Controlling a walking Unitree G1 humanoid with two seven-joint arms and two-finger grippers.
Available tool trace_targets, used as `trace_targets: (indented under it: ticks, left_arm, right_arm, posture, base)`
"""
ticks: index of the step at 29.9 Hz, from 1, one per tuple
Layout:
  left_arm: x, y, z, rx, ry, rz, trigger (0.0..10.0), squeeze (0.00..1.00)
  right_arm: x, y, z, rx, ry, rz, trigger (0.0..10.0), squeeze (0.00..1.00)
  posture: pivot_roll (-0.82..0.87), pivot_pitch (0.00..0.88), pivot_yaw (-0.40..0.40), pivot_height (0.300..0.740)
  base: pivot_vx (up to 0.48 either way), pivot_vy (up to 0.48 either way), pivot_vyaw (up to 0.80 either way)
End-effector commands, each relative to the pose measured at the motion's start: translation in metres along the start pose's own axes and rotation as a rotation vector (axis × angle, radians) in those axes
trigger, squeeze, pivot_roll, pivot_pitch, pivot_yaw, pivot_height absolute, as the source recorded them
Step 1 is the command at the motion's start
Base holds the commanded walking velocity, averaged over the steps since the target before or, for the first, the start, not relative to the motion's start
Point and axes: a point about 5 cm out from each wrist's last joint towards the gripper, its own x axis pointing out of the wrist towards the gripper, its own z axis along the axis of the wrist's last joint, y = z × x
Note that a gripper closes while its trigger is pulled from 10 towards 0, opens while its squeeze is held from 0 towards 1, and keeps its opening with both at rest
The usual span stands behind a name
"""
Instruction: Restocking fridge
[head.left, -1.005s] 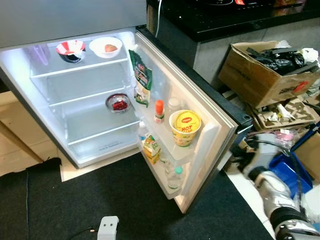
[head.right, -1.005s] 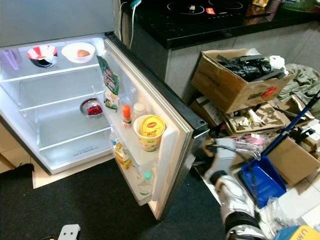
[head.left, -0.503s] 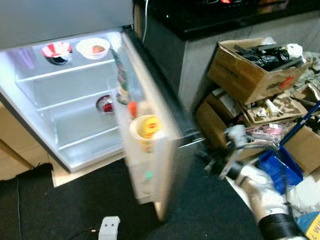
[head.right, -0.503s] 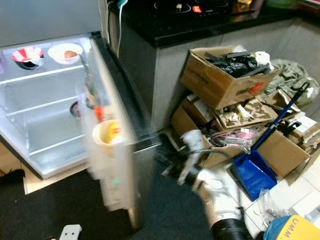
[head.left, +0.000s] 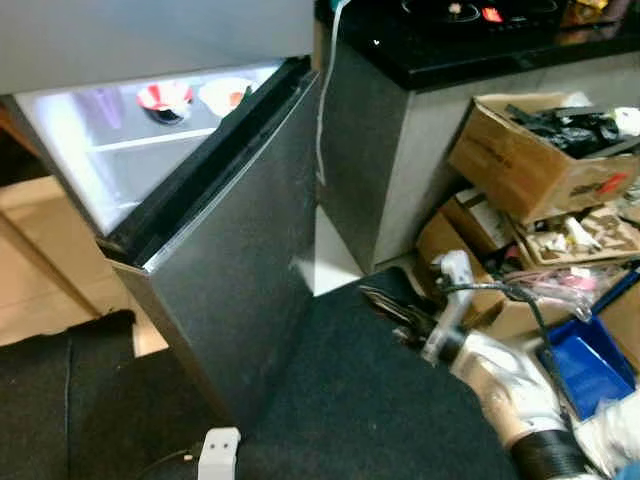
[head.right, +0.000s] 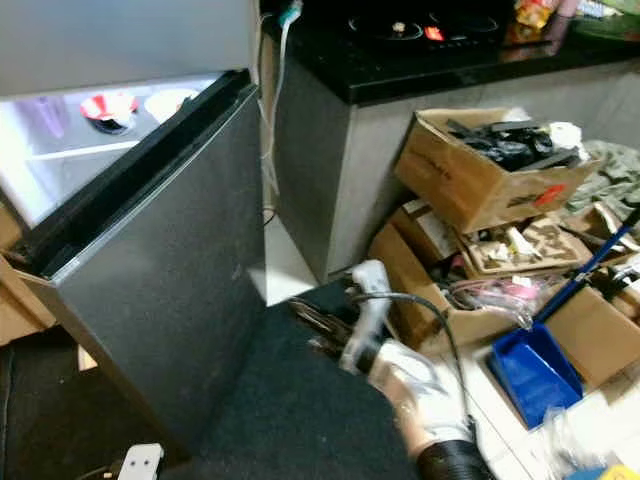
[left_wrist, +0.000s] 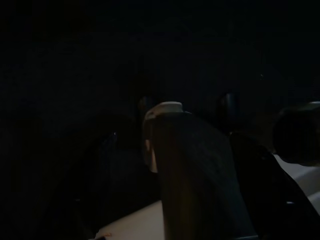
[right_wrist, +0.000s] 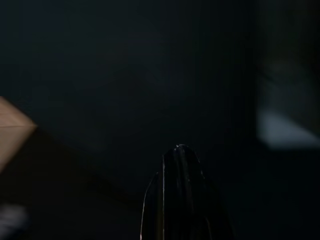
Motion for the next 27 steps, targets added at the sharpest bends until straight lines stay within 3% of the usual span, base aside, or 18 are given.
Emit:
trace_targets:
  ticks: [1, 3, 4, 5, 6, 9, 11, 12, 14, 15, 18, 24, 27]
  left_arm:
    - [-0.002, -0.004, -0.019, -0.024, 0.067, -0.007, 10.0, 0.0]
    - [-0.003, -0.003, -0.018, -0.024, 0.066, -0.004, 10.0, 0.0]
    - [-0.003, -0.003, -0.018, -0.024, 0.066, -0.004, 10.0, 0.0]
    - [-0.003, -0.002, -0.018, -0.024, 0.065, -0.003, 10.0, 0.0]
    - [-0.003, -0.002, -0.018, -0.024, 0.065, -0.003, 10.0, 0.0]
    - [-0.003, -0.001, -0.017, -0.023, 0.062, 0.0, 10.0, 0.0]
    - [-0.003, 0.0, -0.016, -0.018, 0.062, 0.001, 10.0, 0.0]
    - [-0.003, 0.0, -0.016, -0.018, 0.062, 0.001, 10.0, 0.0]
    - [-0.002, -0.001, -0.015, -0.011, 0.063, 0.0, 10.0, 0.0]
    - [-0.002, -0.001, -0.015, -0.011, 0.063, 0.0, 10.0, 0.0]
    - [-0.001, -0.002, -0.012, -0.005, 0.057, -0.004, 10.0, 0.0]
    - [-0.001, -0.002, -0.011, 0.025, 0.057, -0.002, 10.0, 0.0]
    - [-0.001, -0.001, -0.012, 0.061, 0.067, 0.005, 10.0, 0.0]
  right_arm:
    - [-0.002, -0.001, -0.011, 0.015, 0.026, -0.038, 10.0, 0.0]
    - [-0.038, -0.03, -0.06, 0.028, 0.242, -0.286, 10.0, 0.0]
    - [-0.038, -0.03, -0.06, 0.028, 0.242, -0.286, 10.0, 0.0]
    - [-0.057, -0.039, -0.082, 0.029, 0.34, -0.383, 10.0, 0.0]
    - [-0.057, -0.039, -0.082, 0.029, 0.34, -0.383, 10.0, 0.0]
    - [-0.104, -0.045, -0.125, 0.027, 0.555, -0.553, 10.0, 0.0]
    - [-0.132, -0.041, -0.15, -0.022, 0.723, -0.605, 10.0, 0.0]
    - [-0.132, -0.041, -0.15, -0.022, 0.723, -0.605, 10.0, 0.0]
    - [-0.156, -0.032, -0.172, -0.048, 0.857, -0.626, 10.0, 0.0]
    - [-0.156, -0.032, -0.172, -0.048, 0.857, -0.626, 10.0, 0.0]
    - [-0.178, -0.017, -0.194, -0.034, 0.967, -0.624, 10.0, 0.0]
    - [-0.179, -0.009, -0.201, -0.062, 0.992, -0.603, 10.0, 0.0]
    - [-0.175, -0.009, -0.201, -0.128, 1.01, -0.576, 10.0, 0.0]
  posture:
    - [-0.14, 0.121, -0.061, 0.74]
    - [-0.13, 0.118, -0.061, 0.74]
    - [-0.13, 0.118, -0.061, 0.74]
    - [-0.13, 0.117, -0.059, 0.74]
    - [-0.13, 0.117, -0.059, 0.74]
    - [-0.13, 0.114, -0.055, 0.74]
    - [-0.13, 0.111, -0.05, 0.74]
    - [-0.13, 0.111, -0.05, 0.74]
    - [-0.13, 0.11, -0.049, 0.74]
    - [-0.13, 0.11, -0.049, 0.74]
    - [-0.13, 0.109, -0.049, 0.74]
    - [-0.13, 0.11, -0.041, 0.74]
    - [-0.13, 0.103, -0.034, 0.74]
  base:
    - [0.0, 0.0, 0.0]
    - [0.0, 0.0, 0.72]
    - [0.0, 0.0, 0.71]
    - [0.0, 0.0, 0.71]
    - [0.0, 0.0, 0.71]
    - [0.0, 0.0, 0.71]
    - [0.0, 0.0, 0.72]
    - [0.0, 0.0, 0.72]
    - [0.0, 0.0, 0.71]
    - [0.0, 0.0, 0.71]
    - [0.0, 0.0, 0.71]
    - [0.0, 0.0, 0.71]
    - [0.0, 0.0, 0.71]
